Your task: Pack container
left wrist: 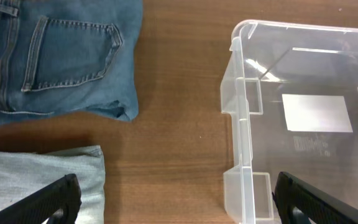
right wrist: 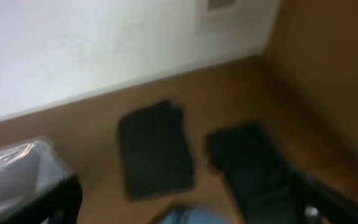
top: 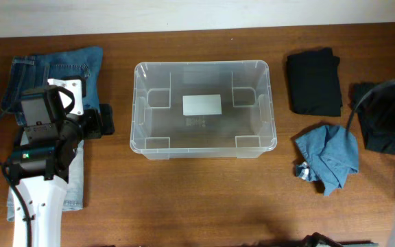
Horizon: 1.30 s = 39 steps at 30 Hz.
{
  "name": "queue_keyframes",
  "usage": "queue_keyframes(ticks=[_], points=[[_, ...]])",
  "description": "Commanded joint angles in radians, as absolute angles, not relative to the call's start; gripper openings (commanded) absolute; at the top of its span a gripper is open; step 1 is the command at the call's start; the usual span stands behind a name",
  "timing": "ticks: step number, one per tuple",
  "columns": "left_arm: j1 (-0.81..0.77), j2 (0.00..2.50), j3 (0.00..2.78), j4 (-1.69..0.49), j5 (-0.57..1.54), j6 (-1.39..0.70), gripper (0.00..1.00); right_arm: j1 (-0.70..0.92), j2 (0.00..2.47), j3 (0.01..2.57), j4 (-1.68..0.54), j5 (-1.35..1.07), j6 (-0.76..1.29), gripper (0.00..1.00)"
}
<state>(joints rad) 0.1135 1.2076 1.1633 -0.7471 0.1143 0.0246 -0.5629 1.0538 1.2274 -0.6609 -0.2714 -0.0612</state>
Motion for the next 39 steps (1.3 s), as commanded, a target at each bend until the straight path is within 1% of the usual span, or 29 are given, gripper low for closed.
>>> queue_keyframes(ticks=[1, 4, 7, 11, 14, 18, 20, 25, 29, 33, 39], points=[[0.116, 1.212, 1.163, -0.745, 0.104, 0.015, 0.99, -0.620, 1.296, 1.421, -0.767, -0.577, -0.067, 0.98], [0.116, 1.212, 1.163, -0.745, 0.104, 0.015, 0.99, -0.623, 1.443, 1.505, -0.817, -0.664, -0.067, 0.98], [0.116, 1.212, 1.163, -0.745, 0.104, 0.015, 0.99, -0.621, 1.544, 1.522, -0.812, -0.742, -0.067, 0.99], [0.116, 1.212, 1.163, -0.745, 0.104, 0.015, 0.99, -0.622, 1.646, 1.522, -0.783, -0.745, -0.068, 0.98], [0.116, 1.212, 1.163, -0.745, 0.104, 0.015, 0.99, -0.629, 1.699, 1.522, -0.830, -0.651, -0.067, 0.98], [0.116, 1.212, 1.163, -0.745, 0.104, 0.015, 1.00, -0.630, 1.756, 1.522, -0.957, -0.372, -0.077, 0.99], [0.116, 1.212, 1.163, -0.745, 0.104, 0.015, 0.99, -0.630, 1.776, 1.521, -1.001, -0.291, -0.080, 0.99], [0.116, 1.212, 1.163, -0.745, 0.104, 0.015, 0.99, -0.628, 1.831, 1.518, -1.114, -0.259, -0.108, 0.98], [0.116, 1.212, 1.163, -0.745, 0.104, 0.015, 0.99, -0.629, 1.871, 1.507, -1.191, -0.231, -0.079, 0.99], [0.116, 1.212, 1.163, -0.745, 0.104, 0.015, 0.99, -0.630, 1.885, 1.472, -1.199, -0.148, -0.020, 0.98], [0.116, 1.212, 1.163, -0.745, 0.104, 0.015, 1.00, -0.630, 1.893, 1.390, -1.179, -0.146, -0.051, 0.98]])
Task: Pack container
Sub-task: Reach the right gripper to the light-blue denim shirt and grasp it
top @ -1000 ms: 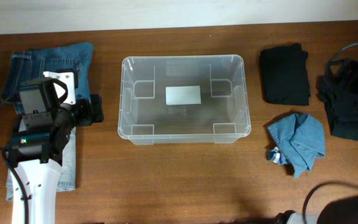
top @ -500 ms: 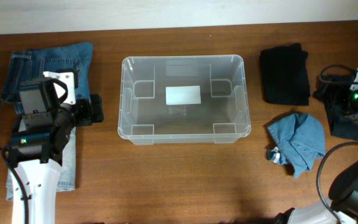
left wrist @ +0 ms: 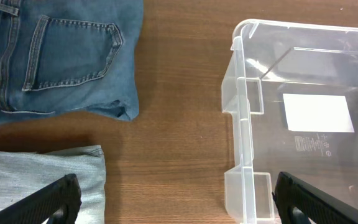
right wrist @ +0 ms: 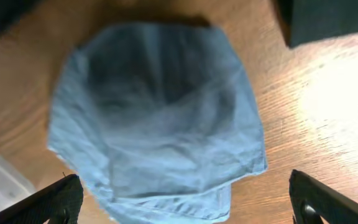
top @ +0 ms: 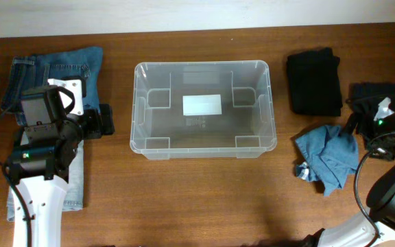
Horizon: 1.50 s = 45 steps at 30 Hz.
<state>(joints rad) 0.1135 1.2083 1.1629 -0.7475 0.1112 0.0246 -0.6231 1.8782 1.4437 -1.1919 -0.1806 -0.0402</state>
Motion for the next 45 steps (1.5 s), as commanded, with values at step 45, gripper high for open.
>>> queue_keyframes(ticks=[45], points=[[0.116, 1.212, 1.163, -0.745, 0.104, 0.015, 0.99, -0.628, 2.057, 1.198, -0.935, -0.348, -0.123, 1.00]])
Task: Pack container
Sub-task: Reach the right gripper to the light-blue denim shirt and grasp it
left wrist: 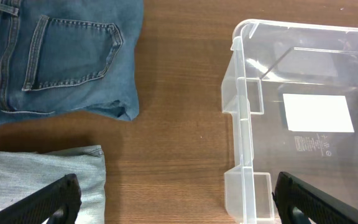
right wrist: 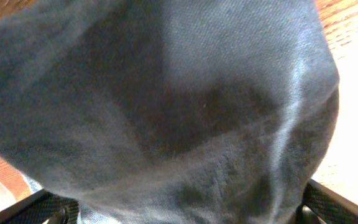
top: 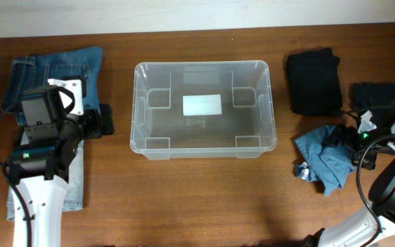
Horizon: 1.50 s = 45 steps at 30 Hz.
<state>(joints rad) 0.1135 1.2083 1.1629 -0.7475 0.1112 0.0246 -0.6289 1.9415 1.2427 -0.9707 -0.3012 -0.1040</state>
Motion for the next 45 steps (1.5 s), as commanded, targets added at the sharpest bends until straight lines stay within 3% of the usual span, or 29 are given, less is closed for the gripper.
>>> queue_keyframes(ticks=[1, 5, 9, 16, 23, 35, 45], points=[[0.116, 1.212, 1.163, -0.745, 0.104, 0.015, 0.99, -0.628, 2.062, 1.198, -0.934, -0.348, -0.123, 0.98], [0.116, 1.212, 1.163, -0.745, 0.104, 0.015, 0.99, -0.628, 2.065, 1.198, -0.926, -0.348, -0.115, 0.56], [0.116, 1.212, 1.163, -0.745, 0.104, 0.015, 0.99, -0.628, 2.065, 1.200, -0.926, -0.350, -0.115, 0.45], [0.116, 1.212, 1.163, -0.745, 0.104, 0.015, 0.99, -0.629, 2.065, 1.250, -0.954, -0.459, -0.115, 0.04], [0.116, 1.212, 1.163, -0.745, 0.104, 0.015, 1.00, -0.630, 2.065, 1.418, -1.108, -0.565, -0.117, 0.04], [0.116, 1.212, 1.163, -0.745, 0.104, 0.015, 0.99, -0.615, 2.056, 1.988, -1.547, -0.804, -0.212, 0.04], [0.116, 1.212, 1.163, -0.745, 0.104, 0.015, 0.99, -0.424, 2.000, 2.315, -1.699, -0.861, -0.227, 0.04]])
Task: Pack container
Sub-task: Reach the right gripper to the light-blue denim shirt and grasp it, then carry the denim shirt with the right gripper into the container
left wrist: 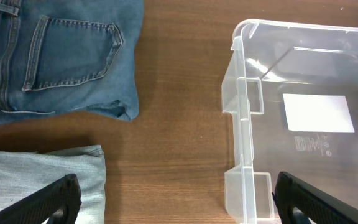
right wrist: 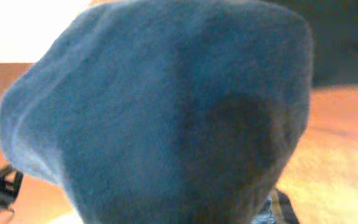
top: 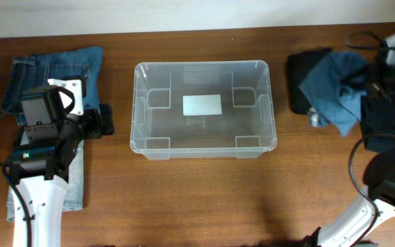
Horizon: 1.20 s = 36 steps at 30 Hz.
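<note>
The clear plastic container [top: 203, 108] stands in the middle of the table with only a white label on its floor; its left wall [left wrist: 241, 118] shows in the left wrist view. At the far right my right gripper [top: 367, 77] is shut on a crumpled blue cloth [top: 334, 89], which hangs over a folded black garment [top: 308, 92]. The cloth [right wrist: 166, 124] fills the right wrist view and hides the fingers. My left gripper [left wrist: 176, 202] is open above bare wood between the container and the jeans, with nothing in it.
Folded dark-blue jeans [top: 53, 68] lie at the back left, and light-blue jeans [top: 74, 182] lie under the left arm. A second black garment [top: 386, 123] lies at the right edge, under the right arm's cable.
My right gripper was down in the blue cloth on the table at the right front. Now it holds the cloth off the table, farther back, over the folded black garment. The left arm has not moved.
The blue cloth lay crumpled on the table while my right arm was at the right edge. Then the right gripper was open above the cloth, then pressed into it. Now the cloth is lifted and farther back. The left arm and container stayed put.
</note>
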{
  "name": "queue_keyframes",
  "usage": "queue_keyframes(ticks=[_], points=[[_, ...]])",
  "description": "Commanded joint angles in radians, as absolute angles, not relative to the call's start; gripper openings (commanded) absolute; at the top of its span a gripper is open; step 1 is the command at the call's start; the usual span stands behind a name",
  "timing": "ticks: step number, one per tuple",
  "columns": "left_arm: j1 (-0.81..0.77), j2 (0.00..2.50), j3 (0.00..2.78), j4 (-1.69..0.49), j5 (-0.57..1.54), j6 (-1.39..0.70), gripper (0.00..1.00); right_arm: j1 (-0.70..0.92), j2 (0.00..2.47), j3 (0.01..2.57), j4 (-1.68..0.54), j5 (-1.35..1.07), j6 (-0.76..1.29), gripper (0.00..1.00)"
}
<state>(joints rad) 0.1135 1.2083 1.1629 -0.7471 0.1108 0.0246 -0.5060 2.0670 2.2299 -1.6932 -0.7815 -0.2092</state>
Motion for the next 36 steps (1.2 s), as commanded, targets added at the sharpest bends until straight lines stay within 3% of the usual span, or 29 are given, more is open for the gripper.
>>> queue_keyframes(ticks=[1, 7, 12, 18, 36], points=[[0.116, 1.212, 1.163, -0.745, 0.104, 0.015, 0.99, -0.387, 1.996, 2.350, -1.698, -0.860, -0.216, 0.04], [0.116, 1.212, 1.163, -0.745, 0.104, 0.015, 0.99, -0.159, 1.996, 2.429, -1.596, -0.801, -0.077, 0.04], [0.116, 1.212, 1.163, -0.745, 0.104, 0.015, 0.99, 0.074, 2.023, 2.422, -1.435, -0.520, 0.132, 0.04], [0.116, 1.212, 1.163, -0.745, 0.104, 0.015, 0.99, 0.279, 2.082, 2.422, -1.272, -0.360, 0.316, 0.04], [0.116, 1.212, 1.163, -0.745, 0.104, 0.015, 0.99, 0.513, 2.362, 2.422, -1.135, -0.281, 0.676, 0.04]])
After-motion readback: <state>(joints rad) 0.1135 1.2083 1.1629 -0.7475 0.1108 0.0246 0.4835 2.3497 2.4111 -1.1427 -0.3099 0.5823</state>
